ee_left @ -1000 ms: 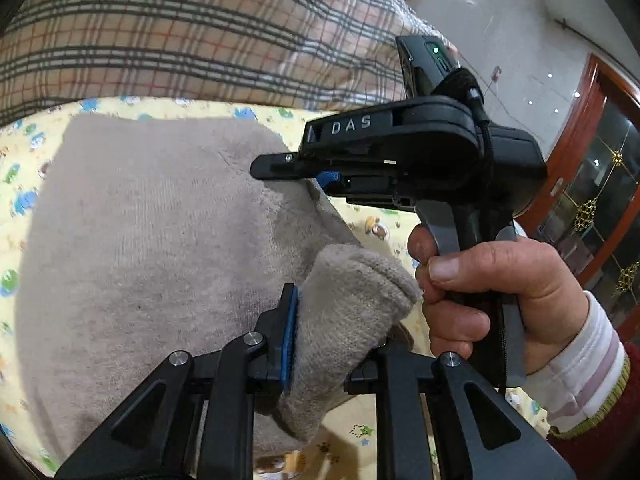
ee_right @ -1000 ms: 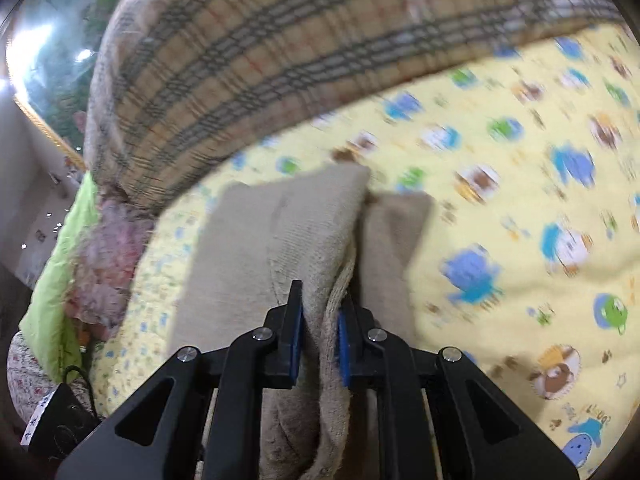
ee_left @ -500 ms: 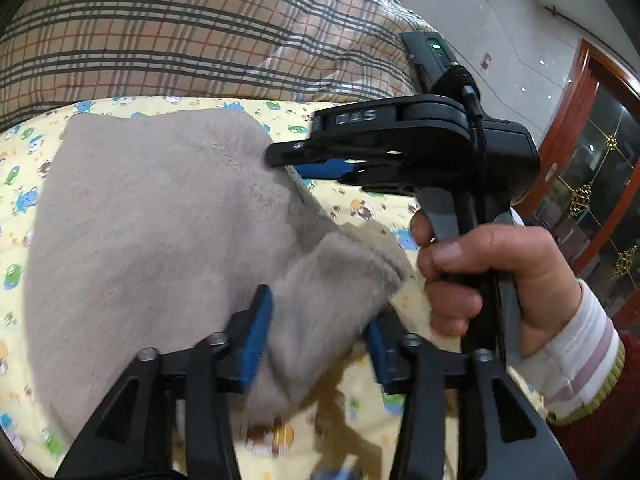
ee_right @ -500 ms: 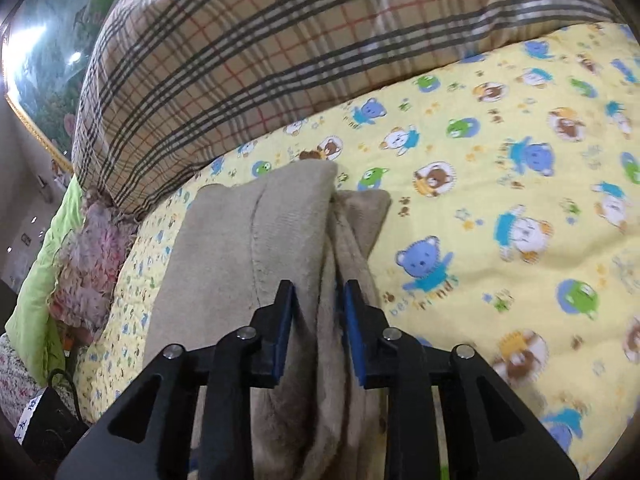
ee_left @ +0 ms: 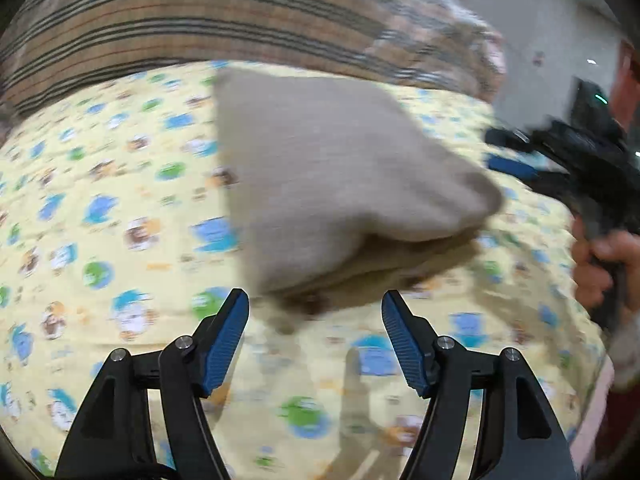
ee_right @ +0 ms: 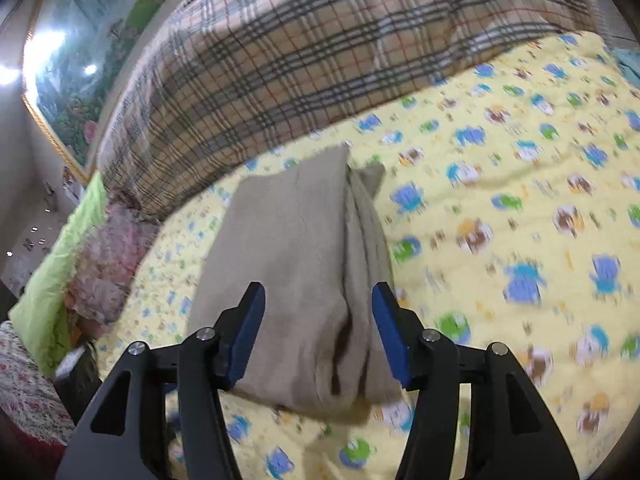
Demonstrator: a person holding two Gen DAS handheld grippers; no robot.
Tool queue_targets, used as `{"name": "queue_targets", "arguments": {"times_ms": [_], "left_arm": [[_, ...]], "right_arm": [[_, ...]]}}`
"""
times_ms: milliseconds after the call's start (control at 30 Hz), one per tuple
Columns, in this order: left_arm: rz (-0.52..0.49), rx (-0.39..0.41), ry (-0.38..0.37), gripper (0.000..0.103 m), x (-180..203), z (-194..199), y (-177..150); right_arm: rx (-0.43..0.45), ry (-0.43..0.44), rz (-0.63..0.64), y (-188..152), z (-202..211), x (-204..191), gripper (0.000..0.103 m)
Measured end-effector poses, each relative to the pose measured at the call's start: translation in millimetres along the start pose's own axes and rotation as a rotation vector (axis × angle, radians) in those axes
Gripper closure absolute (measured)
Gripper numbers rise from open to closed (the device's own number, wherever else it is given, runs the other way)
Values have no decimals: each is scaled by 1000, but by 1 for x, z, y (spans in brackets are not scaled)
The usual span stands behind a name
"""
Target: Fold small clothes
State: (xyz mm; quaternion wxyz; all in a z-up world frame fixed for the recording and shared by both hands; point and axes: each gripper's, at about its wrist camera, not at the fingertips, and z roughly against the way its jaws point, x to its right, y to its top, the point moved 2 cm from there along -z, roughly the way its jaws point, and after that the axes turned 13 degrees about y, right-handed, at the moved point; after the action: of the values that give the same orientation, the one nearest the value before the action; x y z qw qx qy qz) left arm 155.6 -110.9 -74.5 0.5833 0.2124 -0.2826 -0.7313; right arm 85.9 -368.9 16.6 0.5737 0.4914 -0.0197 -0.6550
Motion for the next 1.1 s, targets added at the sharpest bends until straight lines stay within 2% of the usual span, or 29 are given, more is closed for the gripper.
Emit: {"name": "queue_targets", "arguments": {"times_ms": [67,233,267,300,367,400,467,533,600,667,800,900,1000,1100], "left_arm": [[27,-18,1,33,-7,-9,0],[40,-36,86,34,-12,-29,3],[59,-28,108,34,-16,-30,5],[81,-20,120,34,-21,-31,8],[111,-1,138,35,-27,-29,10],[127,6,156,41,-31,-28,12],[136,3,144,44,-35,-26,13],[125,7,150,44,-34,-23,11],[116,9,156,44,-33,-23,9],[117,-8,153,44,-32,-28,10],[107,-26,142,42,-31,-35,10],[104,-33,130,41,-32,-36,9],[75,-52,120,41,-32,-32,8],[75,-80,56,41,-38,-20,4]], "right_arm": [[-21,-34,-12,-12,-5,4,46],[-49,-19,-30,-26,-19,7,46],[-60,-21,-17,-27,-23,6,49],[-68,-30,-3,-28,-26,4,65],[-91,-56,23,-29,-31,1,92],[-92,-54,24,-29,-31,0,93],[-61,-36,39,-21,-23,-6,94],[0,2,57,-11,-6,-17,95],[40,2,83,-3,9,-24,95],[11,-57,113,-8,4,-20,95],[-87,-181,101,-35,-26,17,95],[-65,-164,57,-45,-26,35,95],[-80,-202,86,-45,-26,27,93],[-75,-199,73,-43,-16,22,89]]}}
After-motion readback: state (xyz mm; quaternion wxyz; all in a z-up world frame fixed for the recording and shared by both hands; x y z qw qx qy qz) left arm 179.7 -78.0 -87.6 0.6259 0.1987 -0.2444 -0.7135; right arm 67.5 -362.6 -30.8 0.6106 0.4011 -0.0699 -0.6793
